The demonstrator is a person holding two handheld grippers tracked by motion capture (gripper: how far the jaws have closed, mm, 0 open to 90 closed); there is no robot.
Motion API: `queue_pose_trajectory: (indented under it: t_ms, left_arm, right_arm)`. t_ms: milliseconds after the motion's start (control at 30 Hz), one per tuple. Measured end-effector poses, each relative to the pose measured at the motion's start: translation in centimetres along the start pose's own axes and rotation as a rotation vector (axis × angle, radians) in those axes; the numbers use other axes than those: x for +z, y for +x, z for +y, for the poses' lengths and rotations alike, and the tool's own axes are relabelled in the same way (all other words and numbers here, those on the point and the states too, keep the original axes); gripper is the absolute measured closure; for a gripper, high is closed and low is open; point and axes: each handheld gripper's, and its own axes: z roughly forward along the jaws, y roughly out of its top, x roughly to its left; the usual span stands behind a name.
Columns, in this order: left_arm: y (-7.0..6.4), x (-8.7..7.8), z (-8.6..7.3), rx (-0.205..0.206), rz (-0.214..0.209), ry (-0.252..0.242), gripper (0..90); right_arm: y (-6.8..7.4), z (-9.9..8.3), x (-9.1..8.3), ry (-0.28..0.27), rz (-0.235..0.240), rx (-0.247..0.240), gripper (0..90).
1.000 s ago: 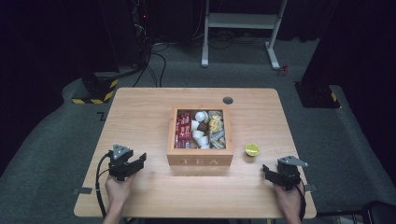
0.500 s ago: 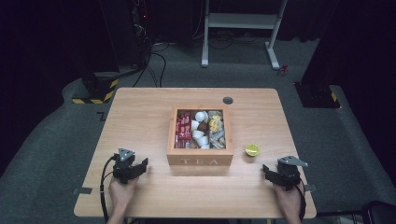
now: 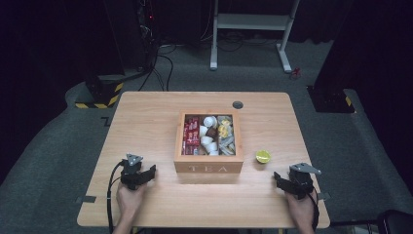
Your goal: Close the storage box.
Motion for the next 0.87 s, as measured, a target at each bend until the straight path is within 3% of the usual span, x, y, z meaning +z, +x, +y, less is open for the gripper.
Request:
queue_pose_trajectory:
  t_ms: [100,267,867]
  left_arm:
    - [0.08,0.11,0.01,-0.010,-0.008,-0.009,37.9]
    - [-0.38,0.42,-0.29,0.040,-0.005,-0.028,31.1]
    - [-0.46,0.42,-0.33,0.039,-0.006,-0.026,27.0]
  right_arm:
    - [0.00,0.00,0.00,0.000,0.000,0.000,31.9]
    - [0.00,0.00,-0.01,0.001,0.000,0.000,31.9]
    - [0.00,0.00,0.00,0.001,-0.001,-0.001,31.8]
